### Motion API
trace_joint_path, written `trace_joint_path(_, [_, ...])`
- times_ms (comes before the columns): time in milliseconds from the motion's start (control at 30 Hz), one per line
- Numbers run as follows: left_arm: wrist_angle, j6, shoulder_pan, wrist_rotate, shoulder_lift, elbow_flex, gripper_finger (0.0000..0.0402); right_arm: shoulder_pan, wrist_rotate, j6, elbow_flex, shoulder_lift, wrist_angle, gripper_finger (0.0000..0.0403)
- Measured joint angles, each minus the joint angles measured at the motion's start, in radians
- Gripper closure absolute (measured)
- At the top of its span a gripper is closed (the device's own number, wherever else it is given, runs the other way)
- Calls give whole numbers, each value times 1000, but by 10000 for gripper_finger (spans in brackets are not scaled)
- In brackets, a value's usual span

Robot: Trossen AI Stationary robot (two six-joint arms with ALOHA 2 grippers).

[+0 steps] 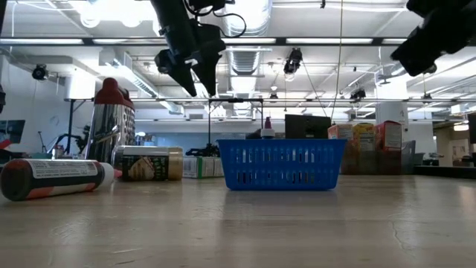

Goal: Pick & Place Kitchen Items
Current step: Put the green cereal box into the black bin

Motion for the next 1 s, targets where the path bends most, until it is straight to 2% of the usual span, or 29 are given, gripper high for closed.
trace_joint_path(200, [16,-1,0,0,0,0,41,0,298,-14,0,18,0,394])
trace_joint_path(300, [21,-1,0,0,0,-1,41,0,383,-17,0,27,0,394])
trace_joint_path(600, [37,-3,0,1,0,-1,41,0,396,-17,-1,26,1,394])
trace_joint_path(1000, [31,-3,-1,95,0,-7,41,0,396,-17,-1,26,1,394])
